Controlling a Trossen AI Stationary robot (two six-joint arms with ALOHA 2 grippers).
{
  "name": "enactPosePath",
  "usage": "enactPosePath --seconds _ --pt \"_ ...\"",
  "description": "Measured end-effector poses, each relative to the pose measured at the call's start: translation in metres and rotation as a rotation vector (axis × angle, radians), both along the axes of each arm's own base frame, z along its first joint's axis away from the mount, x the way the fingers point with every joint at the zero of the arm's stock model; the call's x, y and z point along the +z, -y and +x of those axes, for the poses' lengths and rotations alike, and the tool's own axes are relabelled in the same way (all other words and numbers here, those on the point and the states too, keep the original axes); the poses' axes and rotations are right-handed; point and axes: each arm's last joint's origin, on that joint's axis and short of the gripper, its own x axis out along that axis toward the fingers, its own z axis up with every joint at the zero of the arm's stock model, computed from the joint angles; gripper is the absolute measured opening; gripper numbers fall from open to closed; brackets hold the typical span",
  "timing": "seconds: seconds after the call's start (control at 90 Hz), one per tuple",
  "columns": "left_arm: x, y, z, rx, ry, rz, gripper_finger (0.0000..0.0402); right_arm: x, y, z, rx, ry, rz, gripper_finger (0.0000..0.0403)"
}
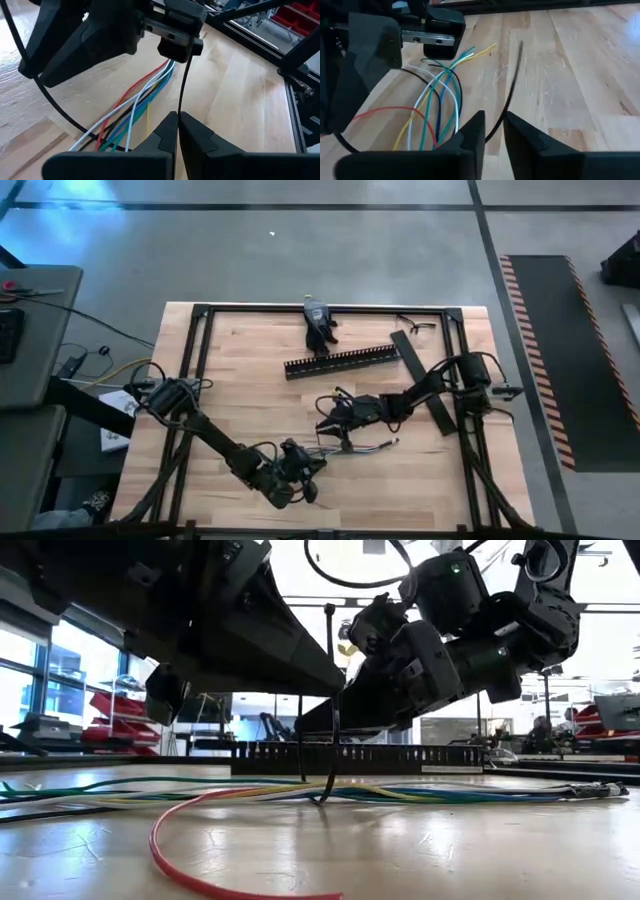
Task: Ziptie cables
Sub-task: Wrap the colored loose cables with the black zip tie
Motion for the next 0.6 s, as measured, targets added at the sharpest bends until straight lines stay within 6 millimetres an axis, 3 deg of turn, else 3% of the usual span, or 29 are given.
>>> enactPosePath --seconds 0.289,0.6 --pt "0.0 0.0 0.0 -0.003 -0.002 -0.001 0.0 0.001 0.005 0.001 -0.004 0.019 -0.018 0.0055" --pt "0.0 0.0 0.0 -0.007 -0.004 0.007 0.0 0.003 0.013 0.003 0.026 0.026 0.052 0.0101"
